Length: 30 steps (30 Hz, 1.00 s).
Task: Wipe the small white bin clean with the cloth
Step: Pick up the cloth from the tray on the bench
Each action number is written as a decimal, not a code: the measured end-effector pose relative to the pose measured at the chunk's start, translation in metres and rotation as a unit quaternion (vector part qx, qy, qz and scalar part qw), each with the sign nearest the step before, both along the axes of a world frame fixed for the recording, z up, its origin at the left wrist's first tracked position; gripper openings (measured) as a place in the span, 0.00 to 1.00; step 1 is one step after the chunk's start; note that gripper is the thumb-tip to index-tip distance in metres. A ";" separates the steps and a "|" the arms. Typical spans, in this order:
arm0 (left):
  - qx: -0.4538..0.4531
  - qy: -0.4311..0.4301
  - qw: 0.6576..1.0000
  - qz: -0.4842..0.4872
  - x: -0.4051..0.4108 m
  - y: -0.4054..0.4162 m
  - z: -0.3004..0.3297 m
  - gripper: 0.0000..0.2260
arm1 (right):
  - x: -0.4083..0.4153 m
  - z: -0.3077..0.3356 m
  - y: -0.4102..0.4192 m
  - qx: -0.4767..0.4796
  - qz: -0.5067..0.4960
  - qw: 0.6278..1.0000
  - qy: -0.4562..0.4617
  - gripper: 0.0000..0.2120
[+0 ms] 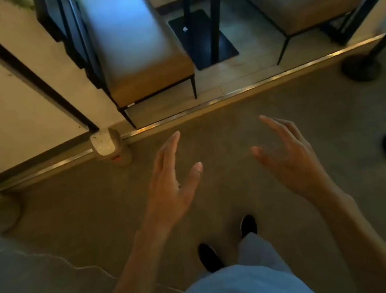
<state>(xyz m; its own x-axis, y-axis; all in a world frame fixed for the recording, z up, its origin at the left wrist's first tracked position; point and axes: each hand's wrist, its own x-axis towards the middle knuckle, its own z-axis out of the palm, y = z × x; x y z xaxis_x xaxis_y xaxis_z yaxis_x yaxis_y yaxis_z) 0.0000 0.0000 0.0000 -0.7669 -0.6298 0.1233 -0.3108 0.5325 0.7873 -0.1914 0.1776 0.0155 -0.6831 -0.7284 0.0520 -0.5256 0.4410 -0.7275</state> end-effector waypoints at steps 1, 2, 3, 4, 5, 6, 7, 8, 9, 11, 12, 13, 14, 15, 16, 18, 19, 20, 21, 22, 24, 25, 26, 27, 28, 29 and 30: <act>0.003 0.002 1.000 -0.014 -0.009 0.000 0.000 0.33 | -0.003 0.001 0.003 -0.007 -0.015 1.000 0.002 0.35; 0.001 -0.006 1.000 -0.021 -0.019 0.000 0.000 0.33 | -0.009 0.002 0.007 -0.008 -0.036 0.999 -0.002 0.35; -0.004 -0.012 1.000 -0.027 -0.030 -0.001 -0.001 0.33 | -0.015 -0.001 0.011 -0.006 -0.049 0.999 -0.004 0.34; -0.003 -0.014 0.999 -0.041 -0.042 -0.001 -0.003 0.33 | -0.020 -0.003 0.014 -0.005 -0.056 0.998 -0.009 0.34; -0.005 -0.014 0.999 -0.053 -0.055 -0.001 -0.004 0.32 | -0.028 -0.006 0.017 -0.006 -0.065 0.998 -0.008 0.34; -0.008 -0.015 0.998 -0.062 -0.069 0.001 -0.002 0.33 | -0.036 -0.008 0.019 -0.005 -0.075 0.997 -0.007 0.34; -0.008 -0.014 0.997 -0.071 -0.082 0.002 -0.002 0.33 | -0.047 -0.010 0.022 -0.008 -0.086 0.996 -0.007 0.34; -0.009 -0.012 0.997 -0.081 -0.096 0.001 -0.003 0.33 | -0.059 -0.011 0.024 -0.012 -0.097 0.995 -0.009 0.35; -0.010 -0.014 0.996 -0.089 -0.110 0.001 -0.003 0.33 | -0.071 -0.014 0.026 -0.015 -0.105 0.994 -0.011 0.35; -0.009 -0.022 0.995 -0.101 -0.141 0.002 -0.004 0.33 | -0.100 -0.018 0.029 -0.019 -0.116 0.993 -0.011 0.35; -0.011 -0.026 0.994 -0.106 -0.157 0.002 -0.005 0.33 | -0.115 -0.019 0.031 -0.022 -0.120 0.992 -0.013 0.35; -0.014 -0.028 0.994 -0.107 -0.175 0.003 -0.005 0.33 | -0.133 -0.019 0.034 -0.029 -0.126 0.991 -0.017 0.35; -0.016 -0.032 0.993 -0.109 -0.194 0.004 -0.004 0.33 | -0.151 -0.018 0.036 -0.036 -0.129 0.991 -0.021 0.35; -0.017 -0.035 0.993 -0.110 -0.211 0.006 -0.003 0.33 | -0.168 -0.017 0.039 -0.040 -0.131 0.990 -0.025 0.35; -0.012 -0.037 0.993 -0.111 -0.229 0.007 -0.003 0.33 | -0.185 -0.016 0.042 -0.042 -0.131 0.990 -0.028 0.34; -0.007 -0.045 0.992 -0.117 -0.263 0.013 -0.002 0.33 | -0.217 -0.016 0.049 -0.036 -0.128 0.991 -0.033 0.33; -0.011 -0.045 0.992 -0.120 -0.280 0.016 -0.002 0.32 | -0.232 -0.016 0.053 -0.036 -0.127 0.991 -0.032 0.33; -0.014 -0.048 0.991 -0.124 -0.297 0.020 -0.002 0.32 | -0.246 -0.016 0.057 -0.035 -0.127 0.991 -0.031 0.33; -0.014 -0.048 0.991 -0.127 -0.314 0.023 -0.001 0.33 | -0.260 -0.016 0.061 -0.033 -0.128 0.991 -0.028 0.33; -0.011 -0.049 0.990 -0.130 -0.331 0.025 -0.001 0.33 | -0.273 -0.017 0.064 -0.030 -0.129 0.991 -0.027 0.33; -0.005 -0.052 0.989 -0.138 -0.362 0.029 -0.003 0.33 | -0.296 -0.019 0.071 -0.020 -0.137 0.990 -0.039 0.32; -0.001 -0.054 0.988 -0.143 -0.377 0.031 -0.003 0.33 | -0.307 -0.021 0.074 -0.018 -0.145 0.988 -0.044 0.32; 0.004 -0.054 0.987 -0.149 -0.391 0.033 -0.003 0.33 | -0.317 -0.022 0.077 -0.017 -0.154 0.987 -0.046 0.32; 0.005 -0.052 0.986 -0.156 -0.405 0.034 -0.004 0.33 | -0.328 -0.024 0.080 -0.018 -0.163 0.985 -0.047 0.32; 0.004 -0.051 0.985 -0.163 -0.419 0.036 -0.006 0.33 | -0.337 -0.025 0.083 -0.018 -0.171 0.984 -0.047 0.32; 0.001 -0.050 0.984 -0.171 -0.433 0.036 -0.007 0.33 | -0.347 -0.027 0.085 -0.017 -0.179 0.983 -0.046 0.32; -0.006 -0.051 0.983 -0.178 -0.447 0.036 -0.010 0.33 | -0.357 -0.029 0.087 -0.014 -0.186 0.982 -0.044 0.31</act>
